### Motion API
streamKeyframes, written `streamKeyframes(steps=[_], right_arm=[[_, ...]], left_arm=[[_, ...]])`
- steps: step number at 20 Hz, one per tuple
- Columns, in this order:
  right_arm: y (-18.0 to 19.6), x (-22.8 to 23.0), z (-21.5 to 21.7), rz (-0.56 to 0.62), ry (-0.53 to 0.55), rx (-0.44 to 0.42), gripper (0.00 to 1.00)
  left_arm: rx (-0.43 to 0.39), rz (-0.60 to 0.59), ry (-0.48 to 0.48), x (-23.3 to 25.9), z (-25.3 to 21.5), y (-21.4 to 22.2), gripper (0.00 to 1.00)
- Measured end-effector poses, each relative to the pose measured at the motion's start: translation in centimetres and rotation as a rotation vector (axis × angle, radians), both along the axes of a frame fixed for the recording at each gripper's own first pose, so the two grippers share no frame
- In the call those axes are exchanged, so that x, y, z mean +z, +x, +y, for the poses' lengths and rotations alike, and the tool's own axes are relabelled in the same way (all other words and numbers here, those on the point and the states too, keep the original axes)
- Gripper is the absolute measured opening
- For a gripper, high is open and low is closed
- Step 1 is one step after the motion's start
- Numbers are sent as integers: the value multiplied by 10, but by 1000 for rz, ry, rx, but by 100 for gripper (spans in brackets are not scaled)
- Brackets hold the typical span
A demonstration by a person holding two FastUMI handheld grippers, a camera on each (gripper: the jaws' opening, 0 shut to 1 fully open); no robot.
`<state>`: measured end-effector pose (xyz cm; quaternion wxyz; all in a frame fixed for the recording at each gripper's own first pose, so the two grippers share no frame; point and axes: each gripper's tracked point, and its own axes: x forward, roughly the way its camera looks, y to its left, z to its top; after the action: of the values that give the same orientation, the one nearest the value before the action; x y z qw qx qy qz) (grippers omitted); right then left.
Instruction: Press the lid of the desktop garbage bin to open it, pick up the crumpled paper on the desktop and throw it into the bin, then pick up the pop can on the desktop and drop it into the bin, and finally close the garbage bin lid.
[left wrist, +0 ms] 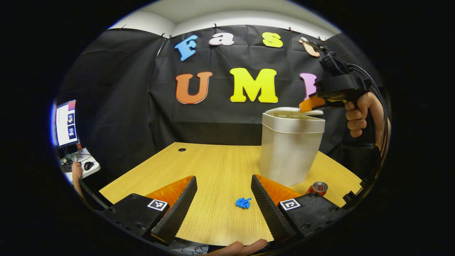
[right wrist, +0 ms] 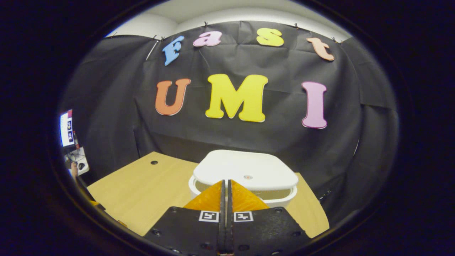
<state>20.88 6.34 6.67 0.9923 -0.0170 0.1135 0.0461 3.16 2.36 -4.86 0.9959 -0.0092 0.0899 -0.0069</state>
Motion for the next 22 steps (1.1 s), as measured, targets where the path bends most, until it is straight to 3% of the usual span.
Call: streamKeyframes(steps=[4, 8, 9, 11, 12, 13, 16, 19, 22], right_arm=[[-17, -4, -8, -24, -19, -33, 0], [-33, -8, -8, -10, 59, -17, 4], [-38, -7, -8, -16, 67, -15, 13], [-51, -4, -9, -43, 78, -4, 18], [-55, -7, -11, -53, 68, -12, 29], [-60, -9, -14, -65, 52, -13, 30], [-78, -13, -15, -99, 42, -6, 57], [-95, -18, -13, -119, 53, 10, 70], [-117, -27, -16, -150, 26, 16, 90]], left_arm=[[-19, 39, -38, -11, -8, 2, 99], [-23, 42, -23, -10, -10, 7, 98], [-26, 41, -18, -11, -10, 7, 99], [-29, 46, -14, -15, -9, 10, 99], [-30, 53, -17, -18, -9, 12, 99], [-32, 64, -23, -22, -10, 13, 99], [-33, 77, -39, -28, -11, 21, 99], [-38, 65, -37, -30, -11, 27, 99], [-40, 87, -16, -40, -9, 32, 99]])
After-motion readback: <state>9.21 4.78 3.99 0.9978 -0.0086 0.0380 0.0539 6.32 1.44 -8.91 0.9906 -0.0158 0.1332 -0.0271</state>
